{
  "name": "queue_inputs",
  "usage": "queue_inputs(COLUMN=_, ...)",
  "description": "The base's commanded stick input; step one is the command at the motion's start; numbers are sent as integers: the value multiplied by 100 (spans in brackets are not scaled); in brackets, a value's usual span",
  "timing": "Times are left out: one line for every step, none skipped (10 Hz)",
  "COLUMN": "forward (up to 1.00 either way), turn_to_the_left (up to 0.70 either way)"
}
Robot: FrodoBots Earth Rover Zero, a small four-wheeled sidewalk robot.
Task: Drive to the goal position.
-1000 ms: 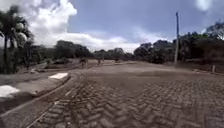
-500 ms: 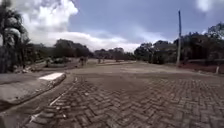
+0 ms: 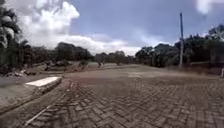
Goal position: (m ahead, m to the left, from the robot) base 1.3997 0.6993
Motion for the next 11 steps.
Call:
queue_inputs(forward=100, turn_to_the_left=0)
queue_inputs(forward=100, turn_to_the_left=0)
queue_inputs(forward=100, turn_to_the_left=0)
queue_inputs(forward=100, turn_to_the_left=0)
queue_inputs(forward=100, turn_to_the_left=0)
queue_inputs(forward=100, turn_to_the_left=0)
queue_inputs(forward=100, turn_to_the_left=0)
queue_inputs(forward=96, turn_to_the_left=0)
queue_inputs(forward=90, turn_to_the_left=0)
queue_inputs(forward=83, turn_to_the_left=0)
queue_inputs(forward=74, turn_to_the_left=0)
